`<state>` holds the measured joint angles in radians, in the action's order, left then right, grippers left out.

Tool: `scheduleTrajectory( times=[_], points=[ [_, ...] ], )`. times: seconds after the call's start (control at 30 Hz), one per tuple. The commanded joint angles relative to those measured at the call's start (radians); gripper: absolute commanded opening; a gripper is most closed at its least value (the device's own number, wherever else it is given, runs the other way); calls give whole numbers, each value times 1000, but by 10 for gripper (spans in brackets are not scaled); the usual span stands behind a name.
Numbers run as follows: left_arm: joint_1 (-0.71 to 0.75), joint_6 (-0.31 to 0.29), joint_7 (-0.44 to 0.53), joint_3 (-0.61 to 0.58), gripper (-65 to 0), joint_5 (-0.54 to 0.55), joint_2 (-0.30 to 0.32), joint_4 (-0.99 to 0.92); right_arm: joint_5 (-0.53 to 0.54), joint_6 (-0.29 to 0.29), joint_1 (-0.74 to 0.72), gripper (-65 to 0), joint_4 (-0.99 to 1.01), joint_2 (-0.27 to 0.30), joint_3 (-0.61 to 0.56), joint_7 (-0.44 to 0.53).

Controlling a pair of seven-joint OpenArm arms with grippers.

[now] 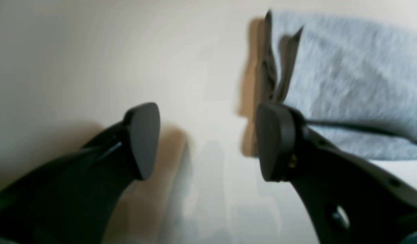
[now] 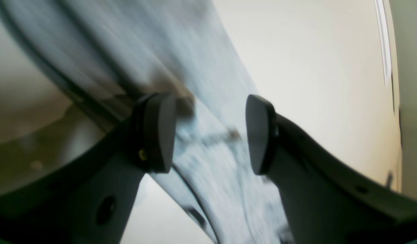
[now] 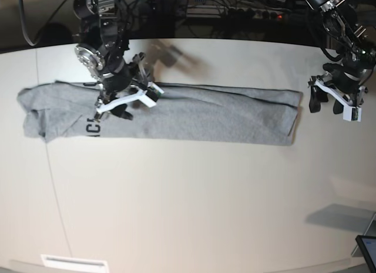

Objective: Fold the T-shirt properly
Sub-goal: 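Open both grippers and lift them off the folded shirt, then lower both grippers onto the folded strip's ends and grasp them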

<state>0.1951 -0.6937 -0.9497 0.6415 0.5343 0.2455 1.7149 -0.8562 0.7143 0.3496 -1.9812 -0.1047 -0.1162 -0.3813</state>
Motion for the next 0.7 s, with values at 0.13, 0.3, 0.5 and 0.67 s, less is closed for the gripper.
scheduleTrajectory(
  times=[0.13, 0.3, 0.5, 0.67],
  points=[
    [10, -4, 146, -4, -217, -228, -13, 21, -2, -16, -57, -499, -23, -3, -96, -170],
    [24, -4, 312, -5, -217, -440, -76, 17, 128, -124, -113, -621, -23, -5, -75, -279],
    [24, -4, 326, -5, -217, -451, -82, 14, 509, -236, -148, -538, -23, -5, 118, -388],
    [22, -4, 326, -4, -217, -451, -81, 15, 770, -241, -126, -525, -20, 1, 247, -394]
  ],
)
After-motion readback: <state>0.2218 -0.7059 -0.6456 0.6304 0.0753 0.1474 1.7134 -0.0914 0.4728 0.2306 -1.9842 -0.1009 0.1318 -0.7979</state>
